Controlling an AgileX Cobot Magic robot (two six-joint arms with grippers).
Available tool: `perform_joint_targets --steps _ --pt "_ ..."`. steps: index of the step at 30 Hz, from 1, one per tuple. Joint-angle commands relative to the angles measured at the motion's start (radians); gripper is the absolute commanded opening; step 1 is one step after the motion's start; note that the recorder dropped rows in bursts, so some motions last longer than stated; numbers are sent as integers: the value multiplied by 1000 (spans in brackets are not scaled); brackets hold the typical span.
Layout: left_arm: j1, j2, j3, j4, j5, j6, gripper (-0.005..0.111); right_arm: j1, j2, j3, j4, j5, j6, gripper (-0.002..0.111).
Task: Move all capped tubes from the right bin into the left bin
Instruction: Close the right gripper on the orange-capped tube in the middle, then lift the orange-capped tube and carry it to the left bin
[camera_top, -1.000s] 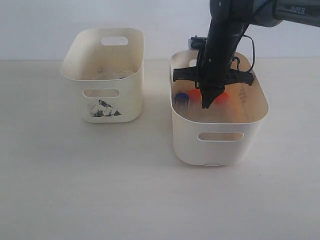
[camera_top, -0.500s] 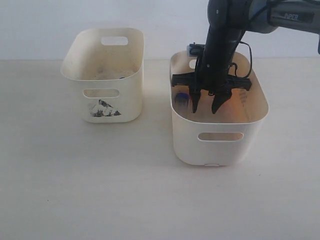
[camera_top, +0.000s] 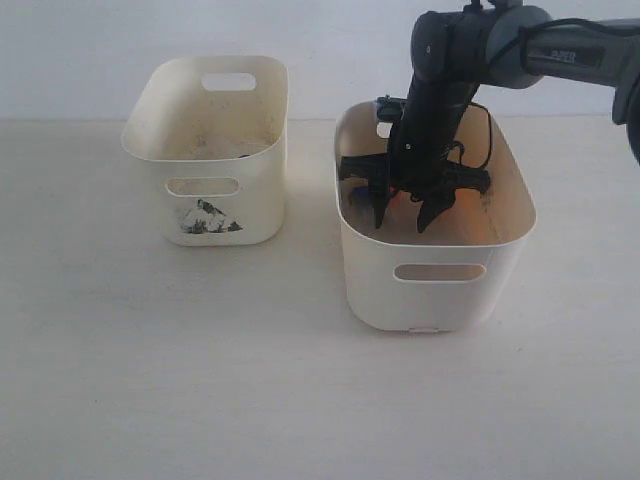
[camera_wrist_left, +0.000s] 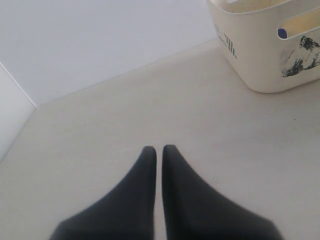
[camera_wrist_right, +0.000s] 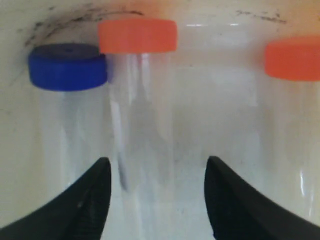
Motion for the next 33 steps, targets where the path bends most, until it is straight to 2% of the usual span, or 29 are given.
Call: perform_joint_targets --steps 1,4,5,7,9,15,26,29,33 --pt "-5 0 -4 -3 -5 -10 4 0 28 0 35 -28 15 54" --pt "-5 0 -4 -3 -5 -10 4 0 32 0 35 -28 15 51" --pt "-5 0 -4 -3 -5 -10 4 0 32 0 33 -31 15 40" --pt "-5 0 -4 -3 -5 -10 4 0 32 0 33 -29 5 24" --pt "-5 0 -4 -3 -5 -10 4 0 32 0 33 -19 -18 -1" --pt "-5 0 -4 -3 -5 -10 4 0 -31 0 28 26 -40 0" --pt "-5 0 -4 -3 -5 -10 4 4 -318 0 44 100 -97 0" --pt "-5 0 -4 -3 -5 -10 4 12 -373 0 162 53 -180 0" --pt "-5 0 -4 -3 -5 -10 4 50 -391 0 415 -33 -430 0"
